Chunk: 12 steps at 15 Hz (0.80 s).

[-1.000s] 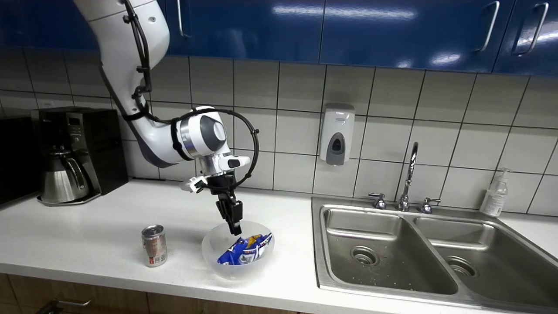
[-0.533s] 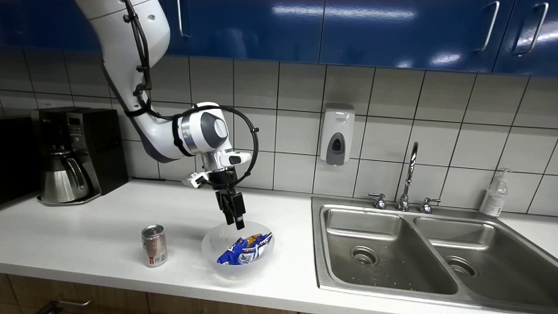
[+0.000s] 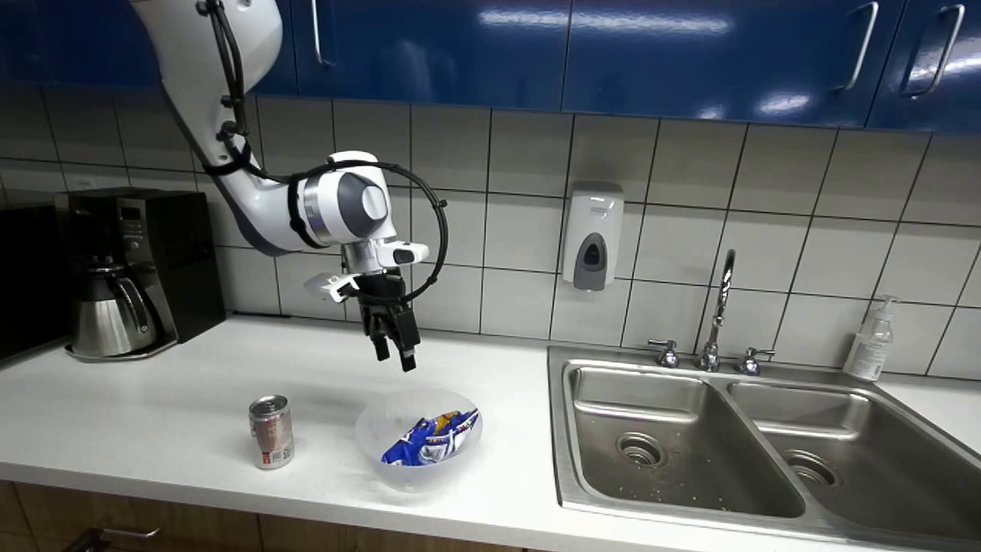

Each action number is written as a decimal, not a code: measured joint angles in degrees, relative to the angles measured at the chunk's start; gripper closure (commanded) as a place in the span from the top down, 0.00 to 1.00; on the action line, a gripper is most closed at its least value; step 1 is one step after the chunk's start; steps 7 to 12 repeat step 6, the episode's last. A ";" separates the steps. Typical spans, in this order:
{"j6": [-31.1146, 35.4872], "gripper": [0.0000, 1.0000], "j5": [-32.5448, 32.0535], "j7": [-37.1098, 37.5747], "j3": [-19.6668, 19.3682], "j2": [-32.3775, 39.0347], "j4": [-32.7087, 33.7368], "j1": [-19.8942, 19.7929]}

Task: Pick up the blue packet of doritos and put it in the clear bowl

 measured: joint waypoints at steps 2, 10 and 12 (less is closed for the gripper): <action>0.02 1.00 0.00 -1.62 1.07 -1.13 -0.47 0.07; 0.00 1.00 -0.33 -3.46 1.93 -3.62 -2.11 0.62; 0.00 1.00 -0.33 -3.46 1.93 -3.62 -2.11 0.62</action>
